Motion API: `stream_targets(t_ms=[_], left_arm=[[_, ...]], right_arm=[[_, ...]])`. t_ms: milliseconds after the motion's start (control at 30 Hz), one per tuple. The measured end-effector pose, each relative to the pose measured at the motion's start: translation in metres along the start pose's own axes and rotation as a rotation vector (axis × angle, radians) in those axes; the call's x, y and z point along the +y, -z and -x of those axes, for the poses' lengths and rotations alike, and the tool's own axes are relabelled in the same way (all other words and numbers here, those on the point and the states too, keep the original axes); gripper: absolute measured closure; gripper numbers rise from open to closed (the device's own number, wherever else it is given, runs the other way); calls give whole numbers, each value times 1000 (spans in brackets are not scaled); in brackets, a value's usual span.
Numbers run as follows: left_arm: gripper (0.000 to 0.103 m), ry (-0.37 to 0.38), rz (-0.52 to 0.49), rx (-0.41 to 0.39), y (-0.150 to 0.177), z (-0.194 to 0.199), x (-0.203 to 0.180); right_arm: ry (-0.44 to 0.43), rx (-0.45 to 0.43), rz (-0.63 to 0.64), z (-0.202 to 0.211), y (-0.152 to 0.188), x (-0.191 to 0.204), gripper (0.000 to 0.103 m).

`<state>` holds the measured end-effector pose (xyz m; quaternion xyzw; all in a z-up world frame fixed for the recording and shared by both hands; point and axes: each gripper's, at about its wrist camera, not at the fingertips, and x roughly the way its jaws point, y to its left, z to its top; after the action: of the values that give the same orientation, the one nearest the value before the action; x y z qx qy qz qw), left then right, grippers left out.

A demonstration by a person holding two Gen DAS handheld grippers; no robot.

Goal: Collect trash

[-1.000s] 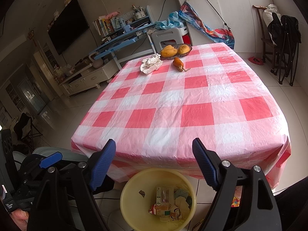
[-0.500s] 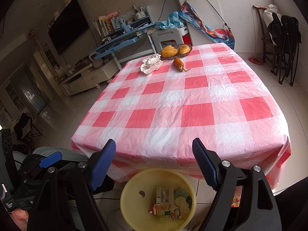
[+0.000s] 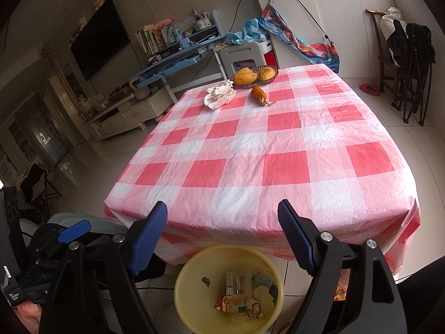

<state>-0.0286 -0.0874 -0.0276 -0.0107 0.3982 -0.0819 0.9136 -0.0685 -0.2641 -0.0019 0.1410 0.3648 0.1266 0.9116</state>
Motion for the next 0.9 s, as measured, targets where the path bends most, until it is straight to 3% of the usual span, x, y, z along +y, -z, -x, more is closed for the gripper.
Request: stream_targets(t_ms=[900], left_arm=[[17,0,2,-2,1,0,0]], right_arm=[[-12,-14,27,-1,-8,4,25]])
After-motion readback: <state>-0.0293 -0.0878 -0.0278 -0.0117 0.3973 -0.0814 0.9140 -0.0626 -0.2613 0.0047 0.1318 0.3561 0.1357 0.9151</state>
